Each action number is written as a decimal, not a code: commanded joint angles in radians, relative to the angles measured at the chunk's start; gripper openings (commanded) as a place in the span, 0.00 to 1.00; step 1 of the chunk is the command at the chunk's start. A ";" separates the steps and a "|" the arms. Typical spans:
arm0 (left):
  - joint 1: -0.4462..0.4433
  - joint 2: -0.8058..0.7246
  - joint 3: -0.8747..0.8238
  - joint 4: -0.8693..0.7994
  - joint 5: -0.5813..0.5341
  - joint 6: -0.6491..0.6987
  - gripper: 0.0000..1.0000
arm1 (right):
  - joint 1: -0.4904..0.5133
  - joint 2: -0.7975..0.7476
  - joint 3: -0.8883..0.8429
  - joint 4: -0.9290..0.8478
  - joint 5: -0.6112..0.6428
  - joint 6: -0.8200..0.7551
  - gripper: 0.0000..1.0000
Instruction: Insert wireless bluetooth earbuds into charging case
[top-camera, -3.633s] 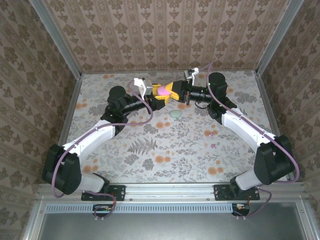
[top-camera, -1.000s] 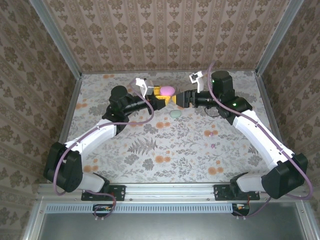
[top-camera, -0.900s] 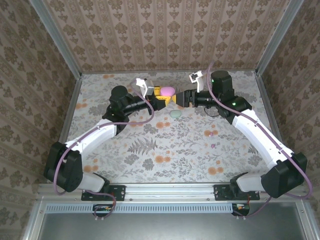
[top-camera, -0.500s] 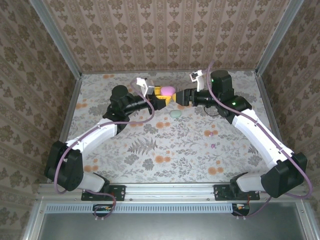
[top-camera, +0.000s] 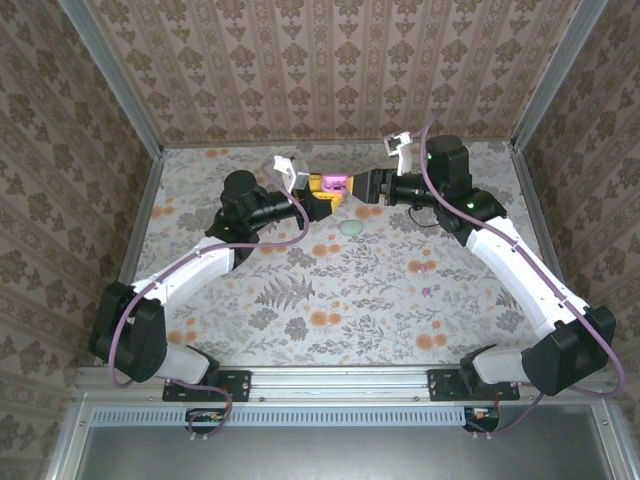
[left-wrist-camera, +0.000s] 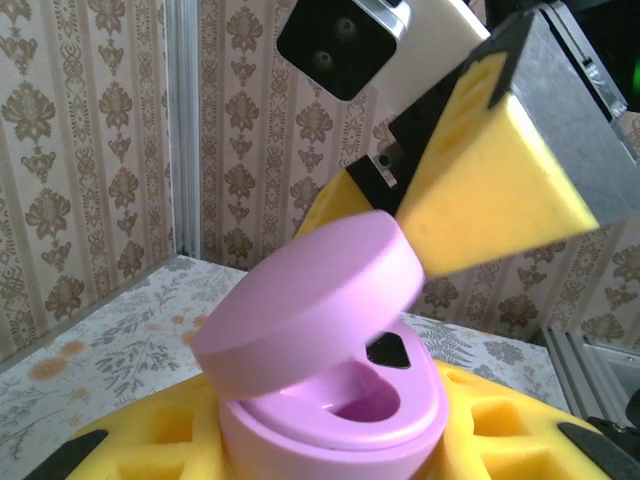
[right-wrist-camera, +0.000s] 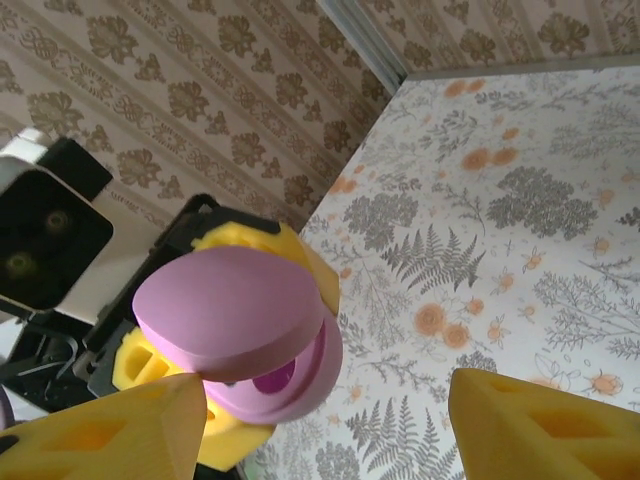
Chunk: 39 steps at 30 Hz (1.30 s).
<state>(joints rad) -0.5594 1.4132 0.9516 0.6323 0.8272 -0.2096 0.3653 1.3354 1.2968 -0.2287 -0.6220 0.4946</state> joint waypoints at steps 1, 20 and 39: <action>-0.013 -0.002 0.031 0.042 0.076 0.003 0.31 | -0.003 0.008 0.020 0.023 0.066 0.029 0.68; -0.013 -0.007 -0.006 0.045 0.008 0.022 0.31 | -0.016 -0.139 0.010 0.000 0.083 0.042 0.78; -0.012 0.007 -0.038 0.126 -0.025 -0.012 0.31 | -0.413 -0.036 -0.536 -0.311 0.260 0.208 0.35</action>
<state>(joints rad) -0.5682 1.4139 0.9222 0.7090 0.8066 -0.2100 -0.0479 1.2575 0.7570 -0.5480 -0.3309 0.7136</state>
